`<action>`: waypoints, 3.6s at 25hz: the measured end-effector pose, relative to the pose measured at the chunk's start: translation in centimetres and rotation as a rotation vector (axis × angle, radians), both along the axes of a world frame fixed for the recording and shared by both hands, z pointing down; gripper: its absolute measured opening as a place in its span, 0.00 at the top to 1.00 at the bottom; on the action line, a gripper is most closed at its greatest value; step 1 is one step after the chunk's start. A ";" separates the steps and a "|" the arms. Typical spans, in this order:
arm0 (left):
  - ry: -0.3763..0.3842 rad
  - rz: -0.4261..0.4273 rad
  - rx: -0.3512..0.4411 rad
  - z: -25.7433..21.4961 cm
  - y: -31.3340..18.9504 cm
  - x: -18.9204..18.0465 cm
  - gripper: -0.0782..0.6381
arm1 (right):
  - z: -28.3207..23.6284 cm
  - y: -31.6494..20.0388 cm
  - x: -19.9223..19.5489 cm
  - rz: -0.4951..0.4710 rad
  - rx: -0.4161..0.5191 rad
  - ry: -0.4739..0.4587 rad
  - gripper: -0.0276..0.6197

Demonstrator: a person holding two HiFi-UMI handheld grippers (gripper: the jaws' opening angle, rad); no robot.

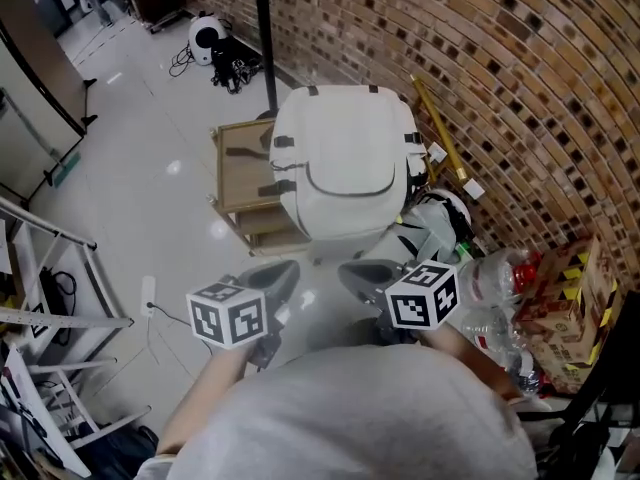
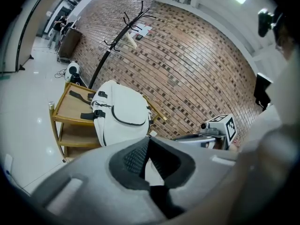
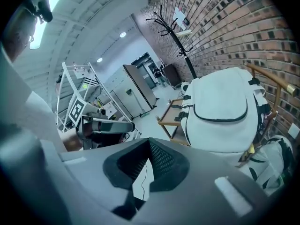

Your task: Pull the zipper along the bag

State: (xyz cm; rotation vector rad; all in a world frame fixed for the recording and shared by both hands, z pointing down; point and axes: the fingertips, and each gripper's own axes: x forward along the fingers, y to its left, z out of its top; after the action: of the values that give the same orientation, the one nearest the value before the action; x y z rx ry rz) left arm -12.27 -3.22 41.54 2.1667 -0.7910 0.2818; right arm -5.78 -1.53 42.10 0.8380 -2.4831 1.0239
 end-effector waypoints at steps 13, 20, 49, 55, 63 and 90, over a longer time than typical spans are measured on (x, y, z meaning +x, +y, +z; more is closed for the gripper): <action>-0.037 -0.075 -0.056 1.7 -7.5 -1.9 0.89 | 2.6 -8.1 -1.7 -0.092 -0.046 0.032 0.96; -0.021 -0.070 -0.098 2.9 -11.2 -1.2 0.89 | 3.9 -12.9 -2.4 -0.151 -0.060 0.061 0.96; 0.028 -0.293 -0.224 6.8 -15.4 -8.3 0.89 | 12.7 -27.1 -10.2 -0.496 0.217 0.591 0.78; 0.033 -0.334 -0.227 6.8 -15.2 -9.8 0.89 | 14.5 -27.6 -10.2 -0.579 0.320 0.778 0.81; 0.029 -0.382 -0.230 7.2 -14.3 -11.6 0.89 | 15.1 -27.8 -10.0 -0.564 0.331 0.821 0.87; 0.017 -0.298 -0.171 4.2 -9.3 -9.6 0.89 | 11.1 -20.9 -5.5 -0.376 0.266 0.715 0.91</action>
State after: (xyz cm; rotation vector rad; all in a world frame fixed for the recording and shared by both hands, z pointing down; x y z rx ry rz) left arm -21.87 -12.50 45.77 1.8607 -1.0271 0.1703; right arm -11.30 -22.41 53.21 0.6207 -2.0421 0.2032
